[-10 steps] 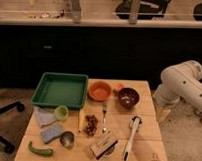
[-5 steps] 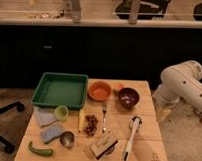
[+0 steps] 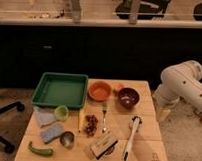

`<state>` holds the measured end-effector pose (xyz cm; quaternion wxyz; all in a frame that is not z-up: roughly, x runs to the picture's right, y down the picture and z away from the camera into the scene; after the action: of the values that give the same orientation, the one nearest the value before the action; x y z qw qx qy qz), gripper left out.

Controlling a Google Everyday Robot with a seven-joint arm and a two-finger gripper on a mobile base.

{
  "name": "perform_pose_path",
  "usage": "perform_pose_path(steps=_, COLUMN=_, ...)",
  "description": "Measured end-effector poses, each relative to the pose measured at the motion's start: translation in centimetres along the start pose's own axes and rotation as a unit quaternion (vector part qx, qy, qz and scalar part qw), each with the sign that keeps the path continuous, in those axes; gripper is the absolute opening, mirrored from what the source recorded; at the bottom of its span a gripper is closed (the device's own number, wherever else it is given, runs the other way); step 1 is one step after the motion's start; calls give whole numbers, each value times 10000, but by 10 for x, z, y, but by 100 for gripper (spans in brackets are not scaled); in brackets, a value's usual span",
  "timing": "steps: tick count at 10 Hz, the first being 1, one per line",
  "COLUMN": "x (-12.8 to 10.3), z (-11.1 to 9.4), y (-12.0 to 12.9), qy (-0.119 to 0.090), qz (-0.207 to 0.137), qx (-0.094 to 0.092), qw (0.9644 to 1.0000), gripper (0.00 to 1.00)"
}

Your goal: Place fork in tray

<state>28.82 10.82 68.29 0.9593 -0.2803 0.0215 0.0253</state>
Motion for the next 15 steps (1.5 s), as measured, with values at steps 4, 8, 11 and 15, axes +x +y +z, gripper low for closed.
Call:
perform_pose_path(steps=4, x=0, z=0, y=0, qy=0, qz=-1, qx=-1, qw=10000, gripper=80)
perform_pose_path(steps=8, x=0, z=0, y=0, qy=0, qz=-1, qx=-1, qw=10000, gripper=80)
perform_pose_path(steps=11, x=0, z=0, y=0, qy=0, qz=-1, qx=-1, qw=10000, gripper=80)
perform_pose_path(steps=15, x=0, z=2, y=3, qy=37, qz=-54, qx=8, qw=10000, gripper=80)
